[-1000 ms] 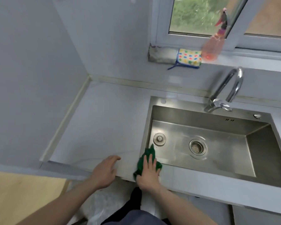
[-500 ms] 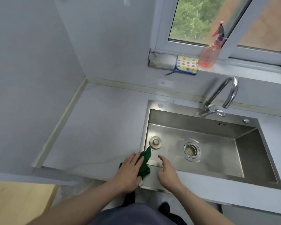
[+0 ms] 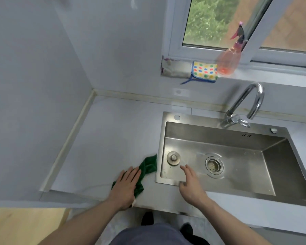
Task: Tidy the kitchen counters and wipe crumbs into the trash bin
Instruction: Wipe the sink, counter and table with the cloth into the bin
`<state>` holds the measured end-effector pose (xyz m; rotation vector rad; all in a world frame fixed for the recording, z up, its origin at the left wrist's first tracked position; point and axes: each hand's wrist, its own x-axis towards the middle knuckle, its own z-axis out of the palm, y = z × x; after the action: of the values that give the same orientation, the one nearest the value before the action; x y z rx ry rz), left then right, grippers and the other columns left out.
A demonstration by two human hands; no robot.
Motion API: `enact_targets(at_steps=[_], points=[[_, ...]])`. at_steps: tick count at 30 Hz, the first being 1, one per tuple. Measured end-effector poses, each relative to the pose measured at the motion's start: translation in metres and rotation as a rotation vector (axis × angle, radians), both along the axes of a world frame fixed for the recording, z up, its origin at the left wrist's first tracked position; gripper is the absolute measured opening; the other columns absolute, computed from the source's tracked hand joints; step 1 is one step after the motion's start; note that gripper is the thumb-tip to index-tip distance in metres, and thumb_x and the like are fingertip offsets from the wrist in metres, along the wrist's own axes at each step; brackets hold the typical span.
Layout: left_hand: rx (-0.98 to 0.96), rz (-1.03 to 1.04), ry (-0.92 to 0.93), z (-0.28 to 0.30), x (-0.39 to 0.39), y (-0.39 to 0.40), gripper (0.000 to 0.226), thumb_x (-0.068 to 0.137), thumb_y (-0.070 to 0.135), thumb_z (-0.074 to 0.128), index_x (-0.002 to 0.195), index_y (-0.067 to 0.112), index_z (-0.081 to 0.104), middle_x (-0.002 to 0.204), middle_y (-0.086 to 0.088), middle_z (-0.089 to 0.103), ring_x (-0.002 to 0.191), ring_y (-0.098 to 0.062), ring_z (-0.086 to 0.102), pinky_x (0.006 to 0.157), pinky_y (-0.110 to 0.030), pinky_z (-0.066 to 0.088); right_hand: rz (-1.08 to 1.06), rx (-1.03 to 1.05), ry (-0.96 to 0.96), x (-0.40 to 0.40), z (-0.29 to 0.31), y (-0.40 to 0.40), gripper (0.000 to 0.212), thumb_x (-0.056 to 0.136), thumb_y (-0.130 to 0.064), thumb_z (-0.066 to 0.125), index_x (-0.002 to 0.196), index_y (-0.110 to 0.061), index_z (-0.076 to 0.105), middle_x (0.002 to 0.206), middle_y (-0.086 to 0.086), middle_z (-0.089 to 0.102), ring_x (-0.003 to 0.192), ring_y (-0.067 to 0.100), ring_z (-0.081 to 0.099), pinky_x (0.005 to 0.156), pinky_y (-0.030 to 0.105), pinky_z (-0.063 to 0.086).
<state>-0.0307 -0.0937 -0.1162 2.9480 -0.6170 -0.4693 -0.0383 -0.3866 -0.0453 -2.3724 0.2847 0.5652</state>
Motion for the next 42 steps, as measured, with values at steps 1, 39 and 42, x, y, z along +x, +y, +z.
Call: enact_targets(at_steps=[1, 39, 42], points=[[-0.003, 0.034, -0.012, 0.002, 0.002, 0.012, 0.074, 0.097, 0.015, 0.040, 0.161, 0.015, 0.003, 0.167, -0.001, -0.002, 0.156, -0.025, 0.002, 0.120, -0.044, -0.013, 0.028, -0.004, -0.006, 0.006, 0.001, 0.006, 0.073, 0.088, -0.009, 0.053, 0.157, -0.021, 0.031, 0.167, 0.000, 0.018, 0.154, 0.018, 0.020, 0.121, 0.029, 0.019], [0.049, -0.015, 0.084, -0.003, 0.139, -0.054, 0.076, 0.103, 0.025, 0.035, 0.158, 0.013, -0.016, 0.166, -0.004, -0.023, 0.152, -0.030, -0.022, 0.125, -0.053, -0.003, 0.023, -0.095, 0.046, 0.109, -0.003, -0.014, 0.074, 0.089, -0.008, 0.058, 0.157, -0.021, 0.030, 0.170, 0.003, 0.011, 0.156, 0.021, 0.016, 0.123, 0.034, 0.021], [0.078, 0.018, 0.094, 0.002, 0.137, -0.018, 0.079, 0.102, 0.024, 0.039, 0.159, 0.013, -0.015, 0.167, -0.003, -0.017, 0.154, -0.029, -0.017, 0.125, -0.050, -0.006, 0.040, -0.078, 0.033, 0.110, -0.002, -0.008, 0.074, 0.088, -0.009, 0.057, 0.157, -0.022, 0.030, 0.169, 0.003, 0.011, 0.155, 0.022, 0.017, 0.124, 0.035, 0.022]])
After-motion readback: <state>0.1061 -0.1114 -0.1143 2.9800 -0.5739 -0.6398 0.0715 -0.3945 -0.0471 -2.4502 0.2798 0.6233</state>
